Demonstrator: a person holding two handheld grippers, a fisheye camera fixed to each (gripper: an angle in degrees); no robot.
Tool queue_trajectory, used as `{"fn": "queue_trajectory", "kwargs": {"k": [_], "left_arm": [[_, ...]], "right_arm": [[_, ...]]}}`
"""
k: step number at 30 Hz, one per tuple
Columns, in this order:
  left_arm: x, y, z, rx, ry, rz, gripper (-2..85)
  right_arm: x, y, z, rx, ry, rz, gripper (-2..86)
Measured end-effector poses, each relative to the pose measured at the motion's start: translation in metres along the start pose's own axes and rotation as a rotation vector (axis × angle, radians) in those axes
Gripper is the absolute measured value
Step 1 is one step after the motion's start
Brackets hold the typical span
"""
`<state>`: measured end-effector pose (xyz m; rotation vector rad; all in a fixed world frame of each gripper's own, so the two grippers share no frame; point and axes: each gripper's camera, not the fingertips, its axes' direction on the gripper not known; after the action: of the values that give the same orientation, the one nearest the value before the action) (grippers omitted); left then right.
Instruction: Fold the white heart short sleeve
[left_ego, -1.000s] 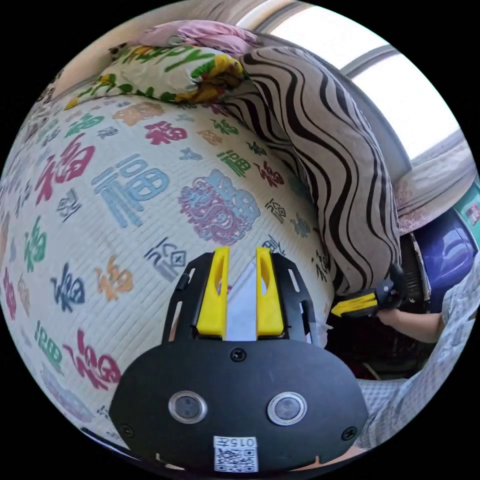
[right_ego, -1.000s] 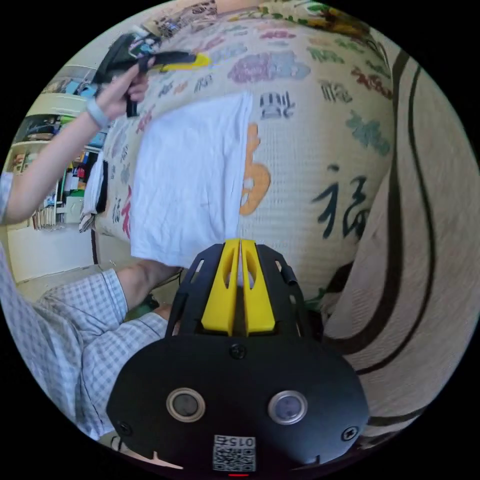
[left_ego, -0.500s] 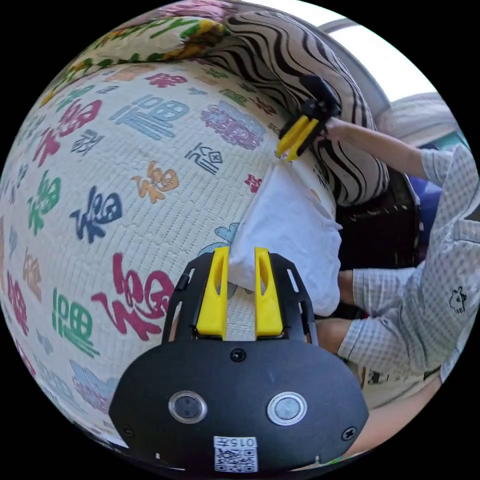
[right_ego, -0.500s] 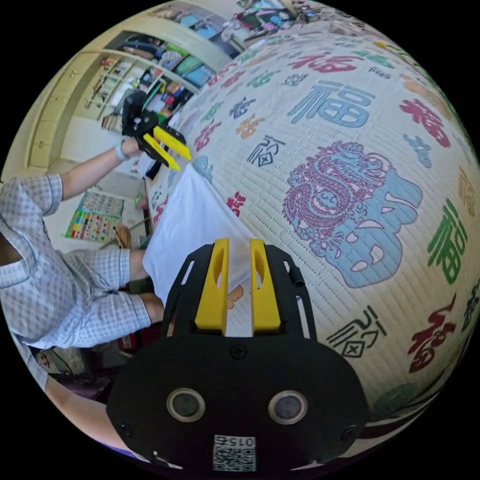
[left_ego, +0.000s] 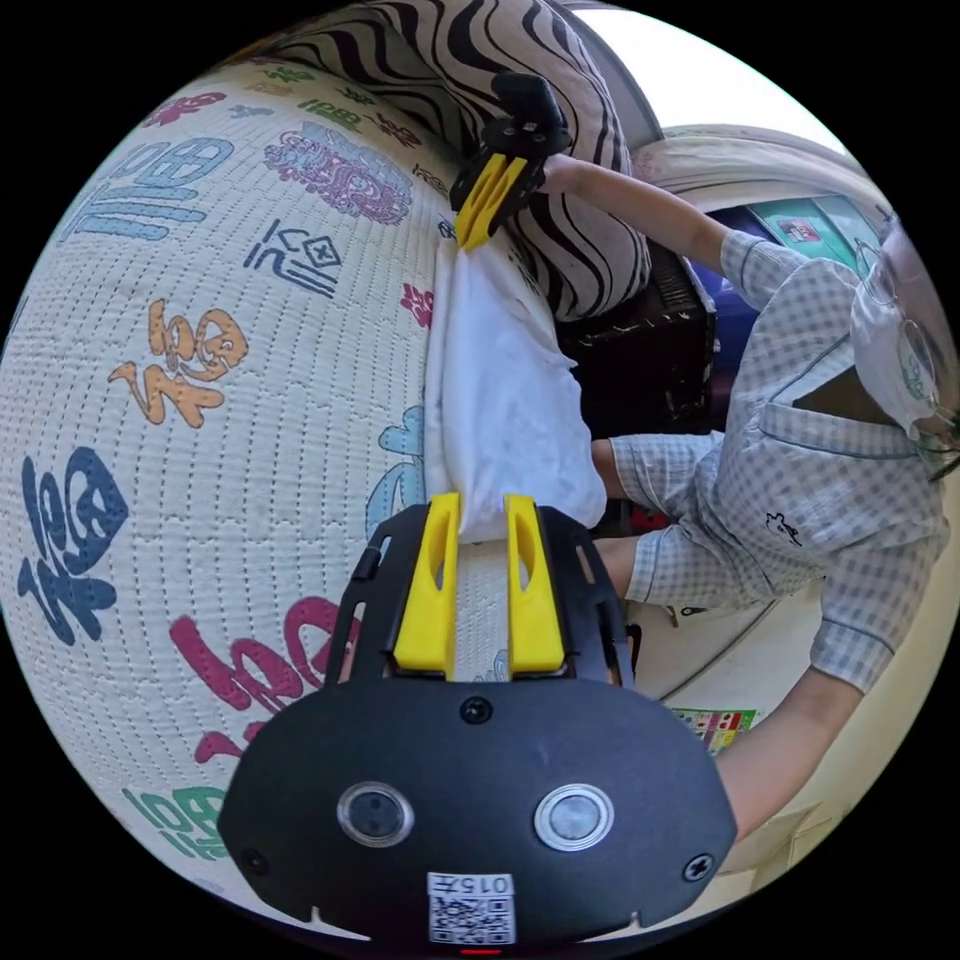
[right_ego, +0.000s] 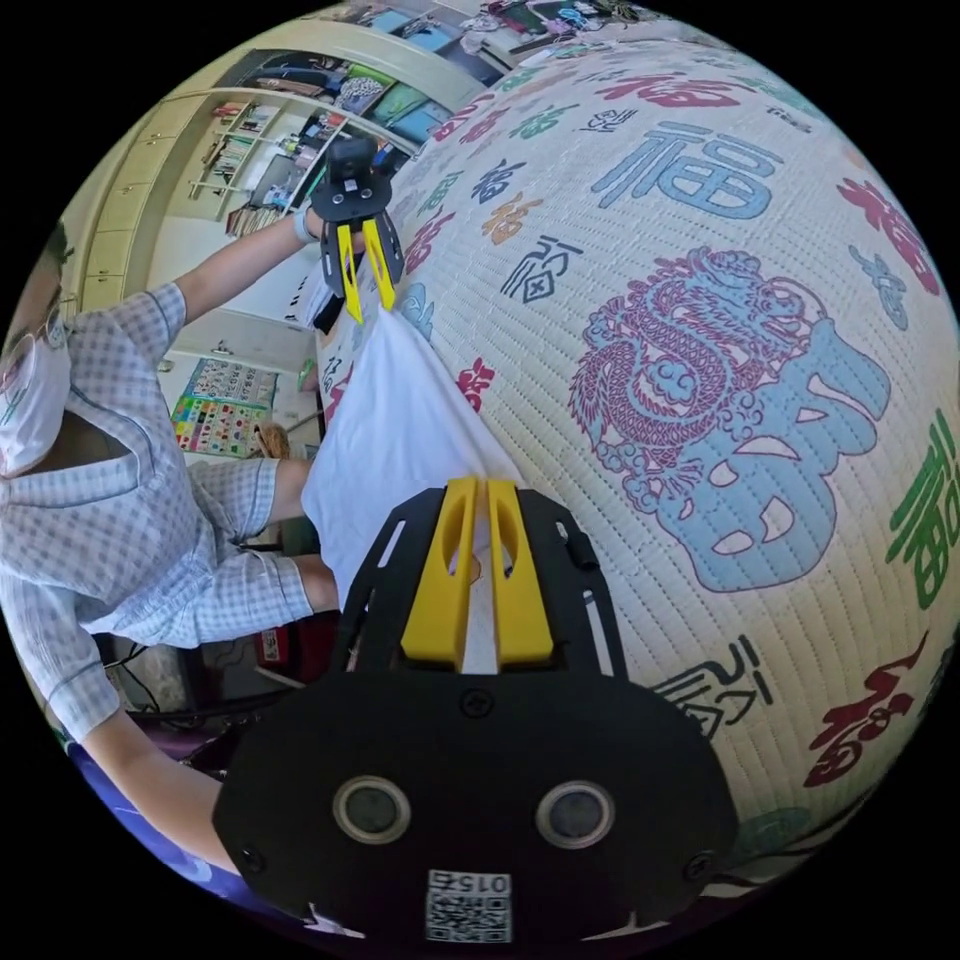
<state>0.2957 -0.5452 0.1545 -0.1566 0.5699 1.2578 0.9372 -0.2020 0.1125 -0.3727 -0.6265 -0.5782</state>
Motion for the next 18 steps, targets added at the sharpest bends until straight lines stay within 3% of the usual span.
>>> {"fn": "queue_trajectory", "kwargs": {"k": [5, 12, 18], "left_arm": [[-0.008, 0.020, -0.006, -0.017, -0.026, -0.047, 0.0], [-0.019, 0.046, 0.006, -0.054, -0.056, -0.143, 0.1], [0.022, 0.110, -0.001, 0.147, -0.105, -0.286, 7.1]], "right_arm": [[-0.006, -0.030, 0.005, -0.135, 0.105, -0.032, -0.5], [-0.002, -0.056, 0.019, -0.212, 0.183, 0.004, -0.6], [-0.019, -0.024, -0.001, 0.024, 0.190, 0.160, 1.4]]}}
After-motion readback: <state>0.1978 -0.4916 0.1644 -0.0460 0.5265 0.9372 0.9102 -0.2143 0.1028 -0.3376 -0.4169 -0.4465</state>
